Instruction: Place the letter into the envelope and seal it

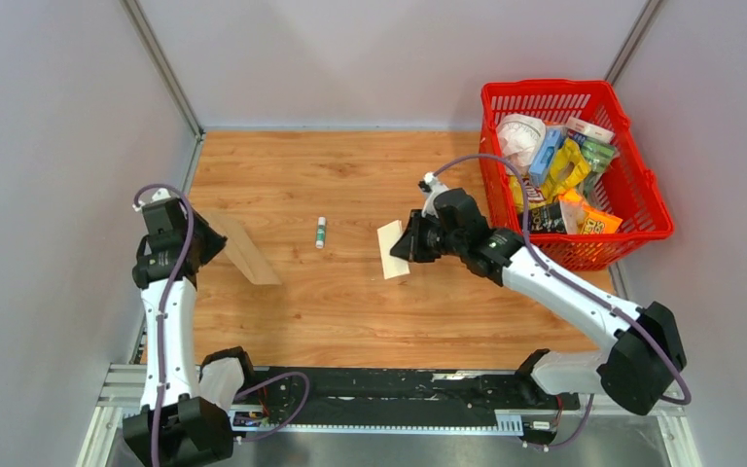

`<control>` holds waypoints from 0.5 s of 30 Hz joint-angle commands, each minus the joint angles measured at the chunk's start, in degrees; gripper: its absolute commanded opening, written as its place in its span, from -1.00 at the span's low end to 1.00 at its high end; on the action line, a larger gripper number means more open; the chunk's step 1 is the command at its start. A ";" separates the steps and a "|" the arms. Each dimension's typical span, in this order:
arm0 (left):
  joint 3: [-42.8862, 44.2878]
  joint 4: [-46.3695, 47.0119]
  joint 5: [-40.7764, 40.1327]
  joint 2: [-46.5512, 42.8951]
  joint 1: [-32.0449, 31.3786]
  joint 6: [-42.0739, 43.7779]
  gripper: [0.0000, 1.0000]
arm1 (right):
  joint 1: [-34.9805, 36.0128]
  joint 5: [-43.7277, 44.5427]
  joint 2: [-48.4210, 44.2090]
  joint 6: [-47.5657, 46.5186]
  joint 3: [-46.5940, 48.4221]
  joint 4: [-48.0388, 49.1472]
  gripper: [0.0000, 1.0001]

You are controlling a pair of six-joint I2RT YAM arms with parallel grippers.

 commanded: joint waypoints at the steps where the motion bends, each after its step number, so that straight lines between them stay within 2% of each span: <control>1: 7.45 -16.81 7.86 -1.33 0.32 5.19 -1.00 | 4.46 2.29 3.74 -2.54 8.59 -0.90 -1.00; 5: 8.42 -20.09 11.83 -3.18 -3.36 5.99 -1.00 | 10.51 5.28 9.63 -3.42 15.97 -3.37 -1.00; 15: 2.19 -18.34 15.88 -7.57 -10.92 -1.13 -1.00 | 20.28 17.32 22.55 0.26 30.75 -6.53 -1.00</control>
